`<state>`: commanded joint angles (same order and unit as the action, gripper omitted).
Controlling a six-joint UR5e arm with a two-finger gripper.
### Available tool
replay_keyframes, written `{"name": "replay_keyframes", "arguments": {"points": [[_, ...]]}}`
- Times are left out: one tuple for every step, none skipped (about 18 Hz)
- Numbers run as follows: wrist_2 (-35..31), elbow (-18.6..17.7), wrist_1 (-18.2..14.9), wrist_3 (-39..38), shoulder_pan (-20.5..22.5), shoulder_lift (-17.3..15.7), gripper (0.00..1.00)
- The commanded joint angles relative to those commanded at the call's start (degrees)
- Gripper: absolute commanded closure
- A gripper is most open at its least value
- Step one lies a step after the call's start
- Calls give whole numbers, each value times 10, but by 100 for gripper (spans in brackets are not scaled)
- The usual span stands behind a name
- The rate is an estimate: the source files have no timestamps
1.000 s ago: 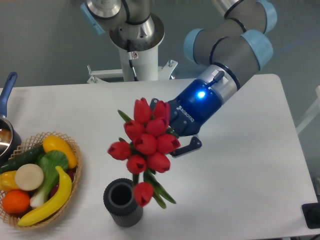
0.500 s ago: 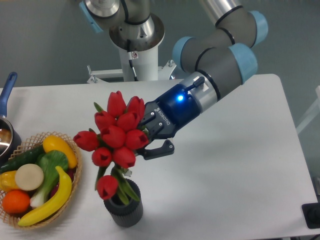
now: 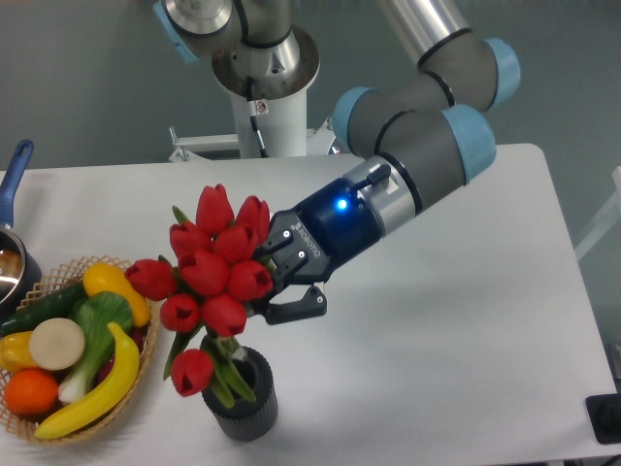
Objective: Insert the flowers into the vase
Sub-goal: 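Lower the tulip stems down into the vase opening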
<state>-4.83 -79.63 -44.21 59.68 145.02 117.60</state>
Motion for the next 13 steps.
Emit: {"name": "replay_keyframes", "arguments": {"points": [[0,0,0,1,-2,1,92],[0,0,0,1,-2,2,92],[0,0,1,1,-3,5,92],[0,0,1,1,-2,8,92],[0,0,1,1,-3,11,92],[0,-2,2,2,-4,14,92],[0,-4,2,5,-6,15,91],[1,-7,3,13,-7,17,91],[0,-10,2,20,-9,17,90],[0,-13,2,25,-9,19,89],[0,-15,2,28,-9,21,89],[0,-18,2,32,-9,24,88],[0,-20,2,36,-9,27,88]]}}
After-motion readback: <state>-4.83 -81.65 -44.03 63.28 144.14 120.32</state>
